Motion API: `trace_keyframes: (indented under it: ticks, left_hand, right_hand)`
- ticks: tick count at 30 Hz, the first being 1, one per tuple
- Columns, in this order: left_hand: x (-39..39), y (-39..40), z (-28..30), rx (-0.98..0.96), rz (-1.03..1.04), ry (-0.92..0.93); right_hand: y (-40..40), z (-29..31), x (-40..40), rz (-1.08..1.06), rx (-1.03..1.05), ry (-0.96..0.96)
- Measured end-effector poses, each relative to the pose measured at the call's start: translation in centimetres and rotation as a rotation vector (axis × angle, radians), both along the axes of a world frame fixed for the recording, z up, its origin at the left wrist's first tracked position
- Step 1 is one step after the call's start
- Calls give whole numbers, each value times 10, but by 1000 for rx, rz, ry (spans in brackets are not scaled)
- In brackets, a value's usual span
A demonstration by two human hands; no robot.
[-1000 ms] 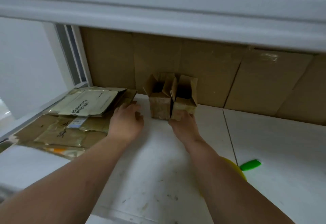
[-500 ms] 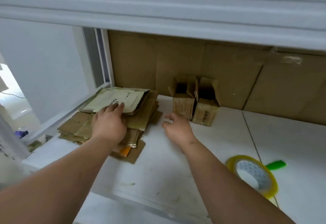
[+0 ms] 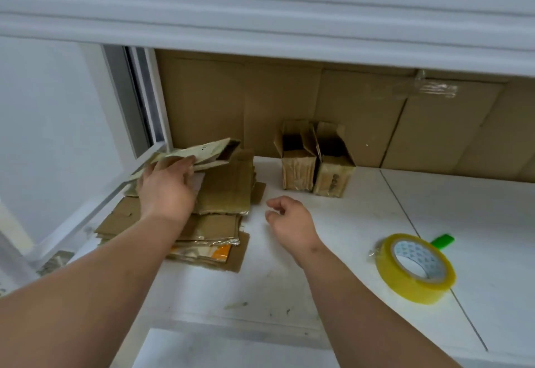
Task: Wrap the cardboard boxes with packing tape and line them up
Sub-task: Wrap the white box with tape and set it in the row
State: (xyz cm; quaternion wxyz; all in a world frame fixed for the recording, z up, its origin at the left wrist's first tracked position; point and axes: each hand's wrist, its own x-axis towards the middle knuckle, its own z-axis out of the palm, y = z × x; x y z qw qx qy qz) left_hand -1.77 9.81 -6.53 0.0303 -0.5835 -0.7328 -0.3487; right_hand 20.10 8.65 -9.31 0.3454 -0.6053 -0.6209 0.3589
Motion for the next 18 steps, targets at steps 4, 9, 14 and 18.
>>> trace_keyframes:
  ticks: [4, 9, 14, 18]
  left_hand:
    - [11, -10, 26, 262, -31, -139]
    - [34, -38, 50, 376, -131, -323]
    - [69, -73, 57, 308, -244, -719]
    - [99, -102, 42, 211, -266, -927]
  right_hand:
    - [-7, 1, -2, -17, 4, 50]
    - [-18, 3, 5, -115, 35, 205]
    - [-33, 24, 42, -219, 166, 367]
    - [-57, 36, 94, -284, 214, 583]
